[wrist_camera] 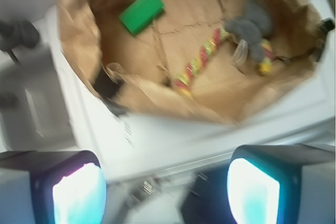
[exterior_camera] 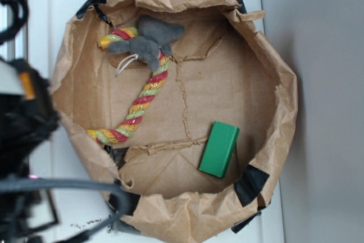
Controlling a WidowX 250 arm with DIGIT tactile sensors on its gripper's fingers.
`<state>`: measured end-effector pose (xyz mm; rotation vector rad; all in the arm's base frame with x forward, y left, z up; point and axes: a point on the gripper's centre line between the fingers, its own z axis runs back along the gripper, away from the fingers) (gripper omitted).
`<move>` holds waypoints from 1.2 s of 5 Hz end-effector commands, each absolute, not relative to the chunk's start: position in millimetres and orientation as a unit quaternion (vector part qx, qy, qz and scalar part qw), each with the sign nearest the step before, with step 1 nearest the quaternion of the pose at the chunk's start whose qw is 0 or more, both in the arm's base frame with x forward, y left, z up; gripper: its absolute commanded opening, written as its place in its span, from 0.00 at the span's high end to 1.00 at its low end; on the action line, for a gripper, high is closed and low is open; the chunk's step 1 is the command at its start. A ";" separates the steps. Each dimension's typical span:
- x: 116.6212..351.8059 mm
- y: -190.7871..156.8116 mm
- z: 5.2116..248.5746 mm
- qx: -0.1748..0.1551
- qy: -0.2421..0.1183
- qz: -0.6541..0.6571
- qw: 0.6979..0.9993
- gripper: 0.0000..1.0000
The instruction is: Grab the green block.
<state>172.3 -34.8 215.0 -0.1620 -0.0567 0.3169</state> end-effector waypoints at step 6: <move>251.9 -2.2 122.6 -0.062 -0.103 0.309 0.944 0.00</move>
